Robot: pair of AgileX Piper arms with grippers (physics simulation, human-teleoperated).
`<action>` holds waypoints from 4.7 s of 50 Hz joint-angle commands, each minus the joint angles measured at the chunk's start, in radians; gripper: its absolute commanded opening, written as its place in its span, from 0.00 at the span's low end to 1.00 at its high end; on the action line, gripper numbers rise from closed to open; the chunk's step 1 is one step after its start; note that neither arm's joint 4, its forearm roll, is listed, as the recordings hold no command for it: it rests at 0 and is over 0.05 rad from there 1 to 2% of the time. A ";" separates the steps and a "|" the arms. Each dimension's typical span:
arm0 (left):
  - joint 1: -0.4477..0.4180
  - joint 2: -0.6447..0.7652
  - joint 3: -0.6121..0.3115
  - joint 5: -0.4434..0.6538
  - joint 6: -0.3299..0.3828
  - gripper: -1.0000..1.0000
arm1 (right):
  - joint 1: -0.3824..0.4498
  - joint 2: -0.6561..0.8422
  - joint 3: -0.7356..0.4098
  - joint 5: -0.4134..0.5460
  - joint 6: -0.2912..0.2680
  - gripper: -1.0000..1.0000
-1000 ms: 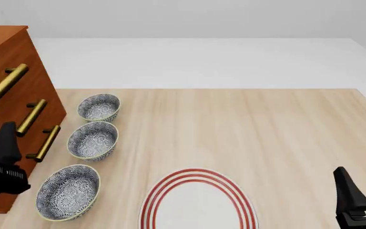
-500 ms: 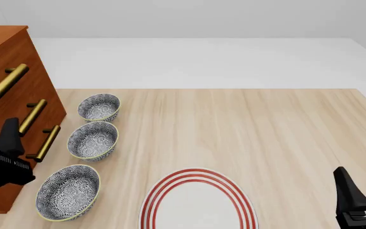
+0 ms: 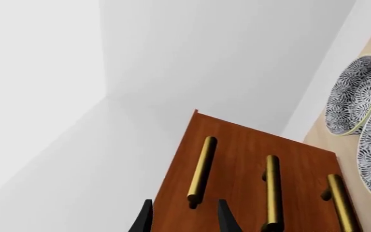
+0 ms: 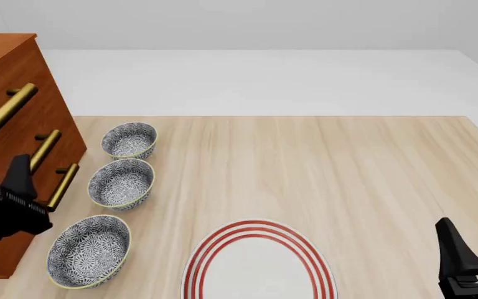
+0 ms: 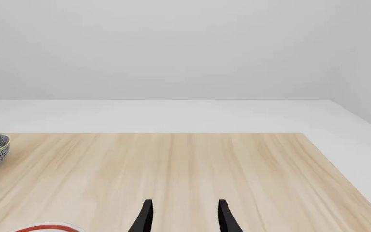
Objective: Open the top drawer of the cabinet.
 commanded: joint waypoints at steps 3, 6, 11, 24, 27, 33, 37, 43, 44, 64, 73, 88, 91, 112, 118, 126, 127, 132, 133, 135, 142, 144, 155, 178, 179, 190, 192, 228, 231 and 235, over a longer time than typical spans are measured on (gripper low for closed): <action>0.005 0.050 -0.014 -0.015 -0.008 1.00 | 0.000 0.000 0.000 0.000 0.000 1.00; 0.009 0.066 -0.020 -0.021 -0.007 1.00 | 0.000 0.000 0.000 0.000 0.000 1.00; 0.016 0.088 -0.028 -0.030 -0.007 1.00 | 0.000 0.000 0.000 0.000 0.000 1.00; 0.029 0.137 -0.046 -0.042 -0.019 1.00 | 0.000 0.000 0.000 0.000 0.000 1.00; 0.029 0.138 -0.049 -0.038 -0.022 1.00 | 0.000 0.000 0.000 0.000 0.000 1.00; 0.033 0.145 -0.055 -0.038 -0.022 1.00 | 0.000 0.000 0.000 0.000 0.000 1.00; 0.039 0.140 -0.067 -0.013 -0.034 1.00 | 0.000 0.000 0.000 0.000 0.000 1.00; 0.049 0.160 -0.080 -0.021 -0.030 1.00 | 0.000 0.000 0.000 0.000 0.000 1.00; 0.052 0.165 -0.081 -0.024 -0.029 1.00 | 0.000 0.000 0.000 0.000 0.000 1.00; 0.082 0.222 -0.111 -0.051 -0.017 1.00 | 0.000 0.000 0.000 0.000 0.000 1.00; 0.088 0.229 -0.125 -0.043 -0.013 1.00 | 0.000 0.000 0.000 0.000 0.000 1.00; 0.105 0.241 -0.148 -0.034 -0.011 1.00 | 0.000 0.000 0.000 0.000 0.000 1.00; 0.107 0.243 -0.149 -0.032 -0.010 1.00 | 0.000 0.000 0.000 0.000 0.000 1.00; 0.114 0.258 -0.164 -0.030 -0.004 1.00 | 0.000 0.000 0.000 0.000 0.000 1.00; 0.121 0.254 -0.175 -0.018 -0.005 1.00 | 0.000 0.000 0.000 0.000 0.000 1.00; 0.124 0.255 -0.181 -0.013 -0.002 1.00 | 0.000 0.000 0.000 0.000 0.000 1.00; 0.125 0.256 -0.181 -0.014 -0.002 1.00 | 0.000 0.000 0.000 0.000 0.000 1.00; 0.123 0.255 -0.181 -0.011 -0.003 1.00 | 0.000 0.000 0.000 0.000 0.000 1.00; 0.123 0.255 -0.181 -0.010 -0.003 1.00 | 0.000 0.000 0.000 0.000 0.000 1.00; 0.126 0.260 -0.185 -0.012 -0.003 1.00 | 0.000 0.000 0.000 0.000 0.000 1.00; 0.130 0.265 -0.190 -0.008 -0.003 1.00 | 0.000 0.000 0.000 0.000 0.000 1.00; 0.132 0.269 -0.192 -0.009 -0.002 1.00 | 0.000 0.000 0.000 0.000 0.000 1.00; 0.134 0.270 -0.199 -0.002 0.000 1.00 | 0.000 0.000 0.000 0.000 0.000 1.00; 0.107 0.272 -0.174 -0.058 0.036 0.00 | 0.000 0.000 0.000 0.000 0.000 1.00; 0.107 0.272 -0.175 -0.057 0.036 0.00 | 0.000 0.000 0.000 0.000 0.000 1.00; 0.100 0.266 -0.164 -0.055 0.052 0.00 | 0.000 0.000 0.000 0.000 0.000 1.00; 0.098 0.265 -0.161 -0.055 0.055 0.00 | 0.000 0.000 0.000 0.000 0.000 1.00; 0.038 0.212 -0.144 -0.019 0.079 0.00 | 0.000 0.000 0.000 0.000 0.000 1.00; 0.034 0.211 -0.141 -0.017 0.082 0.00 | 0.000 0.000 0.000 0.000 0.000 1.00; 0.031 0.207 -0.137 -0.015 0.083 0.00 | 0.000 0.000 0.000 0.000 0.000 1.00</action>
